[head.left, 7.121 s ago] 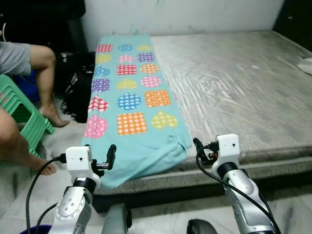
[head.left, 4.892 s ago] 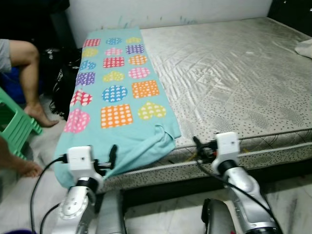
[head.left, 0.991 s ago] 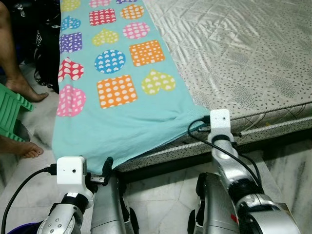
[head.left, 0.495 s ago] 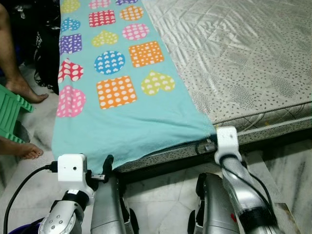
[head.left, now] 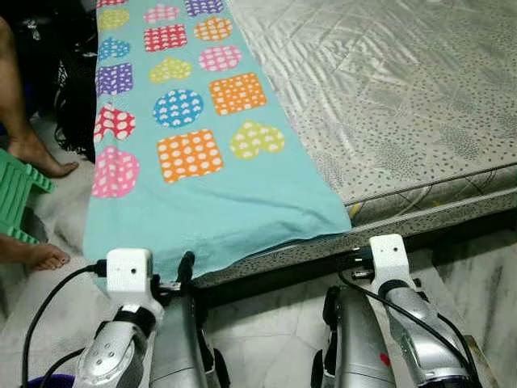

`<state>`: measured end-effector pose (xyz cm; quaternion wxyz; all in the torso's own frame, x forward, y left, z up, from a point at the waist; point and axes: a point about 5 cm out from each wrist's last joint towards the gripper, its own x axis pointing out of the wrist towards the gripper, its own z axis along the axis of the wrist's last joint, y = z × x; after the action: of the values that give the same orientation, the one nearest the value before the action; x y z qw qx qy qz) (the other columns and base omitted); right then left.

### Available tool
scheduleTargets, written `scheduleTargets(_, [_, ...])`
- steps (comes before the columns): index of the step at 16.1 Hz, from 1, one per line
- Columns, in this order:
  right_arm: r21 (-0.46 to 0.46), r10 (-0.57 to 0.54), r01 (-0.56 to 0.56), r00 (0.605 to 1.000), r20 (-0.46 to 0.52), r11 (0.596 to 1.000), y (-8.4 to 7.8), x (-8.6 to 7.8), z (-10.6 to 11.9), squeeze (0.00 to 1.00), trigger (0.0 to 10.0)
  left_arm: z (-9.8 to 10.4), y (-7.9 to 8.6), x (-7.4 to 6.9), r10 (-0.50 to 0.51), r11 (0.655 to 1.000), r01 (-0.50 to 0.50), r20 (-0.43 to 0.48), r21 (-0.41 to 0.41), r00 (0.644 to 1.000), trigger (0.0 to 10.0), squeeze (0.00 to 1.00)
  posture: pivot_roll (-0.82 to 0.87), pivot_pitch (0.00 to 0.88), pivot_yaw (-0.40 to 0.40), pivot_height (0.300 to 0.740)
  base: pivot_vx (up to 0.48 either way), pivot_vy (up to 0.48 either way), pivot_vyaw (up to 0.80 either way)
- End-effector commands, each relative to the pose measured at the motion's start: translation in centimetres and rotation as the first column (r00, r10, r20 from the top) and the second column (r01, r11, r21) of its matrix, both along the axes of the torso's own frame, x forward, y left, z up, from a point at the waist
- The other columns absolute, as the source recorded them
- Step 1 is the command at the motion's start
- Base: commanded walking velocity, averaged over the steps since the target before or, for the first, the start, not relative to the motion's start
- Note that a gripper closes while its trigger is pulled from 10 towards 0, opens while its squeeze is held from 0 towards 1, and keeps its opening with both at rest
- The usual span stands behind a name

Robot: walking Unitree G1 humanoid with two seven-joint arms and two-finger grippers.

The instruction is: Clean up the room

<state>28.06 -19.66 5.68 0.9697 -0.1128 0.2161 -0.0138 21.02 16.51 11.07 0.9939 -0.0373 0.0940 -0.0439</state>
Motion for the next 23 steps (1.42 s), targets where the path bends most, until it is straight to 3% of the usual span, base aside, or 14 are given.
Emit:
scheduleTargets(1, [0.001, 0.001, -0.001, 1.0, 0.01, 1.0, 0.1, 0.0, 0.5, 1.0, 10.0, -0.5, 0.4, -0.2, 0.009, 1.0, -0.009, -0.015, 0.014, 1.0, 10.0, 0.0, 0.05, 0.167, 0.071, 0.533, 0.0, 0.0, 0.0])
scheduleTargets(4, [0.091, -0.023, 0.003, 0.976, 0.216, 0.996, 0.4, 0.7, 3.4, 1.0, 10.0, -0.5, 0.4, 0.4, 0.016, 1.0, -0.016, 0.012, 0.007, 1.0, 10.0, 0.0, 0.02, 0.116, 0.065, 0.533, 0.0, 0.0, 0.0])
scheduleTargets(7, [0.25, 0.04, -0.115, 0.957, 0.286, 0.961, 2.6, 0.1, 4.3, 1.0, 10.0, -0.5, 0.1, 1.7, 0.006, 1.0, -0.006, 0.043, 0.007, 0.999, 10.0, 0.0, 0.0, 0.047, 0.064, 0.533, 0.0, 0.0, 0.0])
scheduleTargets(9, [0.332, 0.023, -0.133, 0.949, 0.316, 0.934, 3.6, 0.0, 4.6, 1.0, 10.0, -0.8, 0.2, 2.5, 0.006, 1.0, -0.006, 0.055, 0.008, 0.998, 10.0, 0.0, -0.02, 0.008, 0.068, 0.533, 0.0, 0.0, 0.0])
scheduleTargets(19, [0.328, -0.098, -0.036, 0.918, 0.384, 0.944, 2.3, 1.9, 5.3, 1.0, 10.0, -2.2, 0.5, 5.2, 0.028, 0.999, -0.03, 0.102, 0.022, 0.994, 10.0, 0.0, -0.06, 0.0, 0.069, 0.533, 0.0, 0.0, 0.0])
scheduleTargets(20, [0.336, -0.098, -0.044, 0.914, 0.394, 0.941, 2.4, 2.2, 5.6, 0.0, 10.0, -2.2, 0.5, 5.4, 0.036, 0.999, -0.038, 0.11, 0.019, 0.993, 10.0, 0.0, -0.06, 0.0, 0.073, 0.533, 0.0, 0.0, 0.0])
scheduleTargets(23, [0.335, -0.089, -0.079, 0.884, 0.459, 0.939, 2.7, 3.2, 7.1, 0.0, 10.0, -2.2, 0.4, 6.0, 0.028, 0.999, -0.03, 0.128, 0.018, 0.991, 10.0, 0.0, -0.08, 0.0, 0.083, 0.533, 0.0, 0.0, 0.0])
